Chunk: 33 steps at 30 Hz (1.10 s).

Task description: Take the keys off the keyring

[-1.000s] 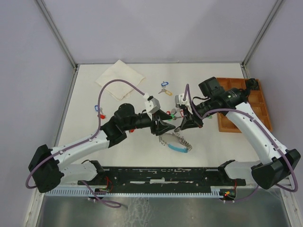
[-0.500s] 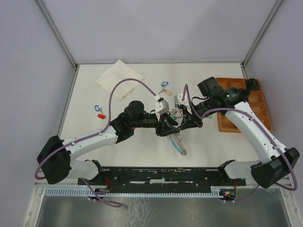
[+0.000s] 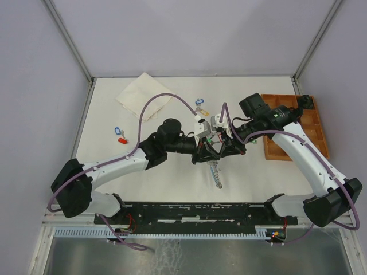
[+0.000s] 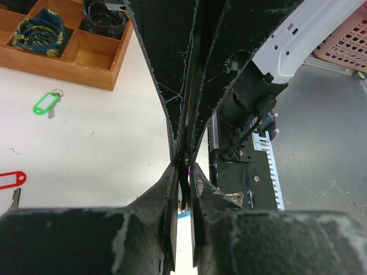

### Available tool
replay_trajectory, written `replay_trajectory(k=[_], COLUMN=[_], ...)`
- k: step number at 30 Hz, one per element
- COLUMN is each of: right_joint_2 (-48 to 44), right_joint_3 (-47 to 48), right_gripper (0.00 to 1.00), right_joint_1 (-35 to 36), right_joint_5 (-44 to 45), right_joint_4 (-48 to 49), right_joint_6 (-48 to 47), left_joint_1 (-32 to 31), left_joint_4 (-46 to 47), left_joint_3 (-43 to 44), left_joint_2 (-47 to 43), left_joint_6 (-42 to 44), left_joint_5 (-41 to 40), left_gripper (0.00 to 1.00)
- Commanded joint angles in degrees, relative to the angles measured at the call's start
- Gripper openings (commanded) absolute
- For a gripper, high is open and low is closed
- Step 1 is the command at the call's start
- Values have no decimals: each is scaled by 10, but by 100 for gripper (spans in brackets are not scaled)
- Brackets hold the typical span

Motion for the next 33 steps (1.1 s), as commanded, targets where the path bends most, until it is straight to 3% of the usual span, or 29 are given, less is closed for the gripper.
replay_trajectory(k=[1,7,10,12,15,25,33], right_joint_2=[-4,-3,-3,-4,-3,-7,-33], right_joint_3=[31,32,33,33,33,37,31], right_gripper=[1,1,1,1,2,35,51], right_joint_1=[5,6,6,5,6,-1,-45], right_joint_5=[-32,-33,-33,-33,-34,-61,-120], right_joint_4=[4,0,-2,-2,-2,-10,-14], right_joint_6=[-9,-13,-14,-14,-14,-13,-16], left_joint_1=[-1,-2,-2,-1,-1,10,12], left_joint_4=[-21,-50,-62,-72,-79,-22,88], left_joint_3=[39,50,55,60,57,9,-66], left_joint_2=[12,11,12,13,7,-45,-93], left_joint_6=[40,59,67,74,82,69,31], left_joint_5=[17,11,11,13,11,-20,-37], left_gripper=[16,21,15,3,3,3,3])
